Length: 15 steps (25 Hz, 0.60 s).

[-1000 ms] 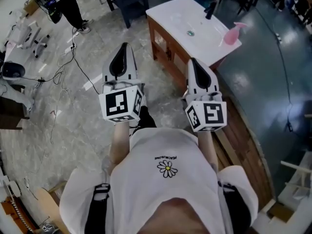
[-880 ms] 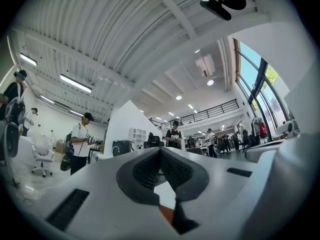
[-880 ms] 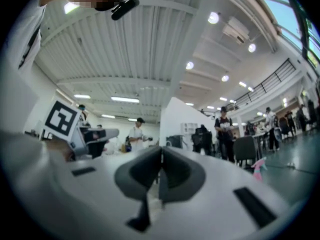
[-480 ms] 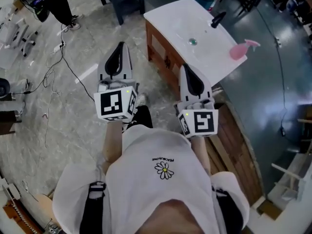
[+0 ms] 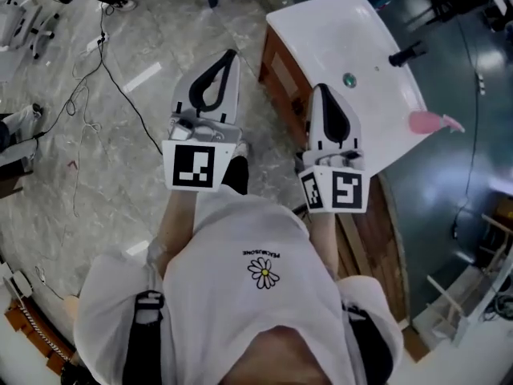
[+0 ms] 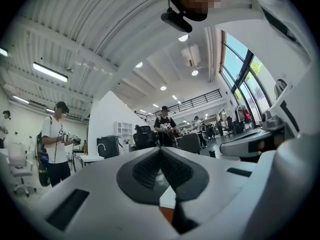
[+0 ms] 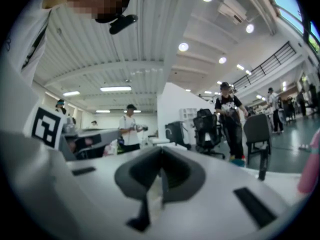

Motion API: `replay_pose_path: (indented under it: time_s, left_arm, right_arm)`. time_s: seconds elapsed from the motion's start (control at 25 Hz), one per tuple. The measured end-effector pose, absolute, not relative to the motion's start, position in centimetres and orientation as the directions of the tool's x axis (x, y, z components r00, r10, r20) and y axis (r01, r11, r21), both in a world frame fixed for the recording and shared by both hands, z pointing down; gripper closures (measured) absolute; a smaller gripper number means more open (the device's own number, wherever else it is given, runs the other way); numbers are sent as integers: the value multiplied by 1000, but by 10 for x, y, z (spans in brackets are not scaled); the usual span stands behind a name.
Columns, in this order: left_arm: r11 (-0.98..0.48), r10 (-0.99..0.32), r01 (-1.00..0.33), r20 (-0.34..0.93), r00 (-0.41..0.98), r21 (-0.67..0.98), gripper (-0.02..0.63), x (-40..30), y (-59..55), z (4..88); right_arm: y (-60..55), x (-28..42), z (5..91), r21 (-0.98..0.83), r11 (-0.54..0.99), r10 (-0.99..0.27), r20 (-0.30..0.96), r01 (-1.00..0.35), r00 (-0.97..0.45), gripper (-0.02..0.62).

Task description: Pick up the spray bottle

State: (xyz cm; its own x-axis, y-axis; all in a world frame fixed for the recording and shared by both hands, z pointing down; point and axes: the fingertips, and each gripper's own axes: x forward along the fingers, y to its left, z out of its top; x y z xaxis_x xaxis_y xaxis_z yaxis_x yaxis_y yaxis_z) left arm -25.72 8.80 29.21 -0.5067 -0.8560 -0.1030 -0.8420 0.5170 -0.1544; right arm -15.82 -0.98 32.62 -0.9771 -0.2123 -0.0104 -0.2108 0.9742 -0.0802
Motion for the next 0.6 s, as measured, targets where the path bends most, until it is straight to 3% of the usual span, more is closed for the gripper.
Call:
replay_pose_path:
  time_s: [0.36,0.6]
  left_arm:
    - [526,-850,-840,-109,-515,-134,586,-355,58,286]
    - [482,-875,-865,-126,-467,-139,586,-330,27,275]
  right_arm:
    - [-45,-224,335,-123,947,-297,15,-297,-955,566]
    - [-84,-199,319,-131,932,-342,-6,-338,-940,565]
